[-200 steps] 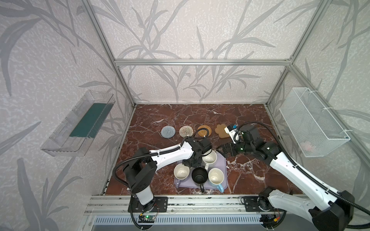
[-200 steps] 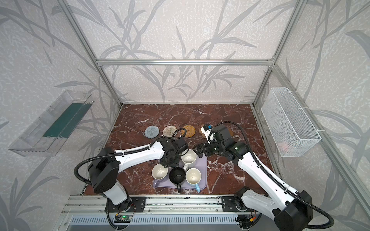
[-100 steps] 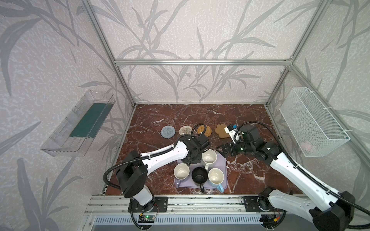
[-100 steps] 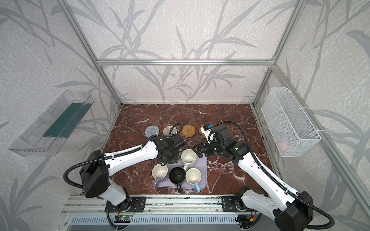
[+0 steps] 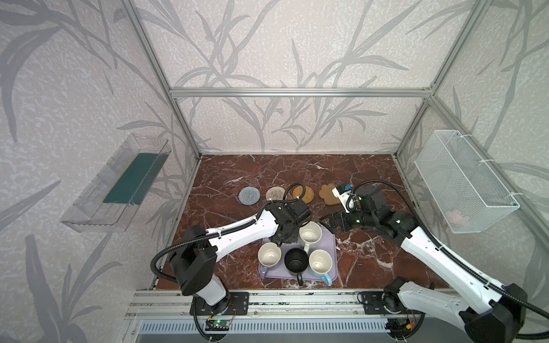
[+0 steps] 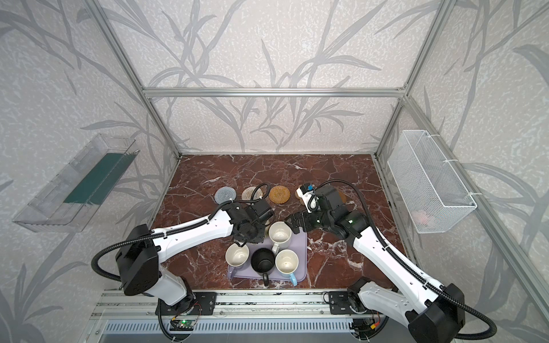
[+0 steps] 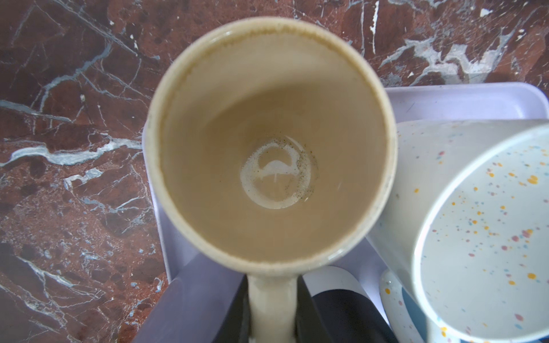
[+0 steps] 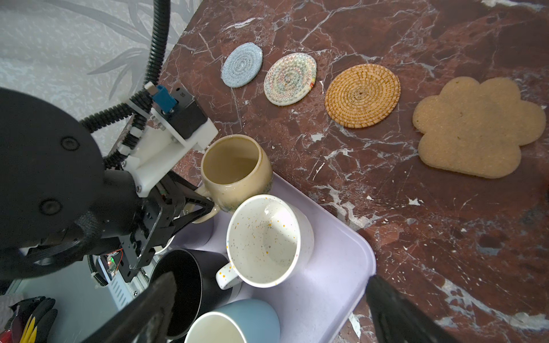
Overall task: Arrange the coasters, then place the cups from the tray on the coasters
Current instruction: 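Lower left gripper into the beige mug and close on its rim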
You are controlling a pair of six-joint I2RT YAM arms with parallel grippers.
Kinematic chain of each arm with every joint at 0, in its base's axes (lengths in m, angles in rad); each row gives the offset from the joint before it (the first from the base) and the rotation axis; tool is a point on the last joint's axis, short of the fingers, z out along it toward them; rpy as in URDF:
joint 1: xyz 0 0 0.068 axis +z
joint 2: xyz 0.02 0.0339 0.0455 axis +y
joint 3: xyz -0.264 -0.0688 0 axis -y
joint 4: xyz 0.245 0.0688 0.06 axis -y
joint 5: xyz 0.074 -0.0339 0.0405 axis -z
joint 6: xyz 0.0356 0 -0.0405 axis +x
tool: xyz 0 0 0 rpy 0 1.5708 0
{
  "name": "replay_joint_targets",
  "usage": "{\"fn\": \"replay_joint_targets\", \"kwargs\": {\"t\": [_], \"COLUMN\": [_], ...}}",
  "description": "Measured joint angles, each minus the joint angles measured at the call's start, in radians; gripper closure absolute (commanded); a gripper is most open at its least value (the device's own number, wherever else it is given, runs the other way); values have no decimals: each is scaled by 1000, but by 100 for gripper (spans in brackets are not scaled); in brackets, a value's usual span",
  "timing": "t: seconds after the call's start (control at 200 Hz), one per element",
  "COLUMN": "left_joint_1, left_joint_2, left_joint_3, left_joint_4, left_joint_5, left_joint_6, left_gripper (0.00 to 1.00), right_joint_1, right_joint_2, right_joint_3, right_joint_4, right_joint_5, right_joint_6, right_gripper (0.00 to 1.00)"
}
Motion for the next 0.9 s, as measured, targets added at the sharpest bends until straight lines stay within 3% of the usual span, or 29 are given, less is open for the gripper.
{"fn": "replay_joint_targets", "kwargs": {"t": [0.585, 0.9], "left_joint_1": [0, 11], "left_joint_2": [23, 60], "left_joint_3": [-10, -35], "left_joint_4": [-2, 18], "left_joint_5": [26, 54], "left_joint_6": [16, 24], "left_gripper": [75, 71], "right_joint_1": [3, 11], "right_joint_2": [0, 2], "right_joint_3": [0, 0], "right_joint_4": [0, 0], "right_joint_5": [7, 8], "right_joint_6": [0, 0], "right_gripper": [1, 1]}}
